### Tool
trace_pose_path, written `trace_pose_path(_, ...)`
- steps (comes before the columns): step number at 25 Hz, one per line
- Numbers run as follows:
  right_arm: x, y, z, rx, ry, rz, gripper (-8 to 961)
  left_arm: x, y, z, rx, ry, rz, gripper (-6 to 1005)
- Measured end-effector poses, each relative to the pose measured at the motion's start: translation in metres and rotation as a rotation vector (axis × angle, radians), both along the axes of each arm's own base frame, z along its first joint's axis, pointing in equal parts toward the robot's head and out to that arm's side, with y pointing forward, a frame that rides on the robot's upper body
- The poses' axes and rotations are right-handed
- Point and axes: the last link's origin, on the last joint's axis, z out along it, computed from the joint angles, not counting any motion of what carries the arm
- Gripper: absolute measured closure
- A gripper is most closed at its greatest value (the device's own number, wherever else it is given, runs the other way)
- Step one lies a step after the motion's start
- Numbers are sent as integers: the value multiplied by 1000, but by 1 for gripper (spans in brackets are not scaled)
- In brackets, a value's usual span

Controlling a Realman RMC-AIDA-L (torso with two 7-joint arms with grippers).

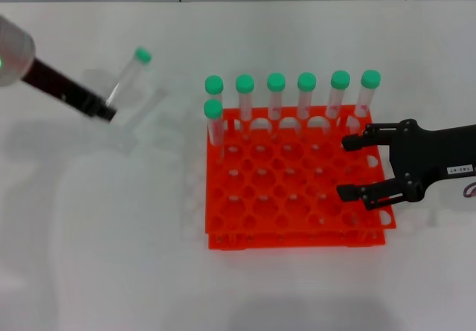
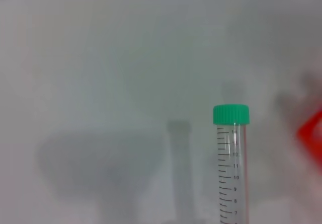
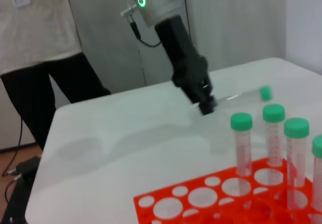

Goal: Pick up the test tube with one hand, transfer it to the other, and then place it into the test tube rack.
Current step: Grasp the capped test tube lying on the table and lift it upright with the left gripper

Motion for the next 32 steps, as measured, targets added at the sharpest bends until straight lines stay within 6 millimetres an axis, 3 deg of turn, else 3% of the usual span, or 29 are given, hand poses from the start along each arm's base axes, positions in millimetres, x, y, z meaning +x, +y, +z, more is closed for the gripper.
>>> trace_pose_path(4, -3, -2, 2, 1, 42, -8, 85, 17, -1, 20, 64, -157, -148, 797)
trace_pose_path(9, -5, -6, 5, -4, 95, -17, 85, 31, -6, 21, 82, -332, -316, 792)
trace_pose_path(21, -7, -7, 8, -6, 124, -23, 84, 42, -21, -6, -50, -636, -507, 781)
trace_pose_path(32, -13, -7, 7, 3, 167, -17, 85, 54, -30, -22, -232, -615, -577, 771)
